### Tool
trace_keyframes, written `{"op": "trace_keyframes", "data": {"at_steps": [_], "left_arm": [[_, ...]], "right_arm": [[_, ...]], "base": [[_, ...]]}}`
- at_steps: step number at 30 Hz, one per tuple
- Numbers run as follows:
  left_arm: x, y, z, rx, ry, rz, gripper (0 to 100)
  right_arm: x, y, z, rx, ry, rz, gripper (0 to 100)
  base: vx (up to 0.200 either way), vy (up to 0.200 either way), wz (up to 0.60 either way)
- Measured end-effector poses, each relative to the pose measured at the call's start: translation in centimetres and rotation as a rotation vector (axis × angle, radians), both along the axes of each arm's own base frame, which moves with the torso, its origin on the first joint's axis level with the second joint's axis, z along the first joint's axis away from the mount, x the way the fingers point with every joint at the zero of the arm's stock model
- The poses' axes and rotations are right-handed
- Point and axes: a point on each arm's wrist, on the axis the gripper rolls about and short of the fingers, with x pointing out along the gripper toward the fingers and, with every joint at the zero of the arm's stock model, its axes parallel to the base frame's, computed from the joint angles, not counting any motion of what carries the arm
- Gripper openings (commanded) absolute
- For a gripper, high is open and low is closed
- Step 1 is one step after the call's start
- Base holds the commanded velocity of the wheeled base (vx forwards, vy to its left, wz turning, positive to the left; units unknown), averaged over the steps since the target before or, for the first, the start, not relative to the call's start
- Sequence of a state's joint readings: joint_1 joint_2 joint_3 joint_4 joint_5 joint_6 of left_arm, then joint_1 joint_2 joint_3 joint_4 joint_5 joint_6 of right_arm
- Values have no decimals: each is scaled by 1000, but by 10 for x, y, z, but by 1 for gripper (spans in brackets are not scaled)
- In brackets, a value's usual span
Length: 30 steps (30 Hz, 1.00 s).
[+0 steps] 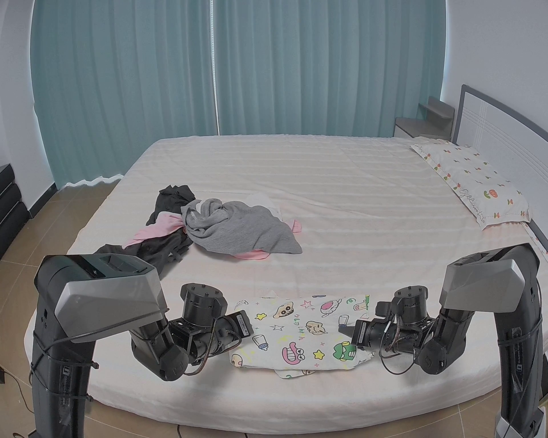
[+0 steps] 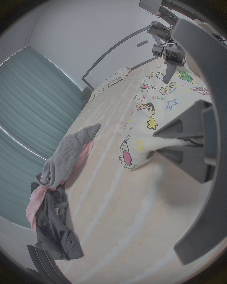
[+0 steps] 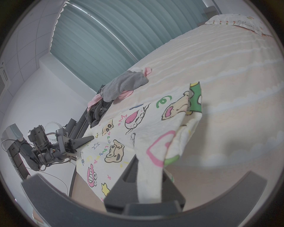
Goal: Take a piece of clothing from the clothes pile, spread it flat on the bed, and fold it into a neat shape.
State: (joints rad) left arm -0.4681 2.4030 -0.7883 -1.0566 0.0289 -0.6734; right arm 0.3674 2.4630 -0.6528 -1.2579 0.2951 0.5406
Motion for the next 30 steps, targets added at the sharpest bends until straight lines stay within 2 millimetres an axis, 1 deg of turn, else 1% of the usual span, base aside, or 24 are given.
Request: {"op": "trace_keyframes", "data": {"at_steps": [11,22,30], "left_arm": [[6,2,-7,6,4,12,0],[5,0,-14,22,13,18,0],[2,-6,-16,48,7,23,0]], "right_arm": [[0,2,0,0,-3,4,0],[0,1,-1,-2,2,2,0],[0,1,-2,-4,5,0,0]], "base": [[0,200,0],[0,0,0],[0,0,0]]}}
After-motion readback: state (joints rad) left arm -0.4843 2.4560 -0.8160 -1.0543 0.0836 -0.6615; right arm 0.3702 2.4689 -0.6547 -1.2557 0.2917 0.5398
